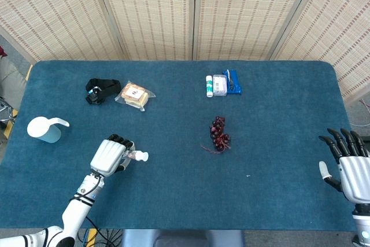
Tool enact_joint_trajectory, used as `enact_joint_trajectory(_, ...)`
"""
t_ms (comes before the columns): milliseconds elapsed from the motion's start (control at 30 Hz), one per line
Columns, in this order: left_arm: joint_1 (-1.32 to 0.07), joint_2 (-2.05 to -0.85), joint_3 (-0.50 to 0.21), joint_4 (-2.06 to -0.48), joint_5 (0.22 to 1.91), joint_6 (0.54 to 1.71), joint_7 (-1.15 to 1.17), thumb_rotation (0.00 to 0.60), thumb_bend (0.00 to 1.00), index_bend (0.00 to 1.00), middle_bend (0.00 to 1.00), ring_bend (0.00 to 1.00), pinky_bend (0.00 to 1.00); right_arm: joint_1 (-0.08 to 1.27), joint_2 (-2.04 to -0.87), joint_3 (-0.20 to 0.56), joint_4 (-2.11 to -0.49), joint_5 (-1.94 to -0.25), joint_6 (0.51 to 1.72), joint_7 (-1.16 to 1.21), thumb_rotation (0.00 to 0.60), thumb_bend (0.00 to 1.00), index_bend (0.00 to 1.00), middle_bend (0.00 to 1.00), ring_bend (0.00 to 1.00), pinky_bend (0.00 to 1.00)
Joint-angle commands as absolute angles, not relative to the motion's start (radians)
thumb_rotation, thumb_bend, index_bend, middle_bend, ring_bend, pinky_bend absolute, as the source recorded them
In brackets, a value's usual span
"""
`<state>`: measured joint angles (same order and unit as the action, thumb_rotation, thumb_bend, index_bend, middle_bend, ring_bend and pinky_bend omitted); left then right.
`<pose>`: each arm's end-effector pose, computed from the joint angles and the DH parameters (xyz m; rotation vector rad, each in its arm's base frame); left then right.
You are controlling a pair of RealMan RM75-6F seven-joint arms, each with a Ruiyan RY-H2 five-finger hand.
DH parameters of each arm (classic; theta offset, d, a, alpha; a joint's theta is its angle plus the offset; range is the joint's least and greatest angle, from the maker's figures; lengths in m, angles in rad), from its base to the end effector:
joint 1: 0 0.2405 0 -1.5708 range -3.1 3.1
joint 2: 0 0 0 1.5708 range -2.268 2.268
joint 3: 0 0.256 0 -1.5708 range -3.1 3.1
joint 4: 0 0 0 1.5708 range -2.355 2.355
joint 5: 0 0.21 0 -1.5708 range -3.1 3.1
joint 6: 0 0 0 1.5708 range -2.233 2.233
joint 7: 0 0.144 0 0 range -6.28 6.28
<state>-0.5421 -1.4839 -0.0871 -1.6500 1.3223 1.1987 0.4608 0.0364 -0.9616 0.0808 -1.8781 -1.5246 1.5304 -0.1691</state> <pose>-0.1689 0.2797 0.0129 -1.8141 -0.7871 -0.9699 -0.2674 -0.1699 0.1930 1.3729 -0.8190 0.8912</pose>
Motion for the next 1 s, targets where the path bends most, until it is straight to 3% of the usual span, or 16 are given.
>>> enact_joint_trajectory(33,-0.559,-1.455,-0.098,-1.686,1.334,1.193,0.497,0.6,0.4,0.52,0.61,0.4,0.27,0.074,-0.969,0.091,-1.895,-1.565,1.503,-0.189,0.6,0.35,0.23,0.13,0.0,0.08)
enact_joint_trajectory(400,-0.656,-1.405,-0.168,-1.757,1.234,1.083,0.617,0.6,0.4,0.53,0.63,0.41,0.28,0.228,-0.981,0.109,-2.022,-1.628,1.308,-0.279,0.6,0.35,0.23,0.11,0.0,0.08)
enact_joint_trajectory(700,-0.72,-1.369,-0.228,-1.824,1.09,1.044,0.668,0.6,0.4,0.53,0.64,0.42,0.29,0.361,-1.105,0.151,-2.065,-1.573,1.165,-0.433,0.6,0.34,0.23,0.05,0.0,0.01)
enact_joint_trajectory(1000,-0.769,-1.352,-0.248,-1.869,0.984,1.045,0.705,0.6,0.4,0.54,0.64,0.42,0.3,0.463,-1.245,0.188,-2.045,-1.509,1.1,-0.543,0.6,0.34,0.23,0.03,0.0,0.0)
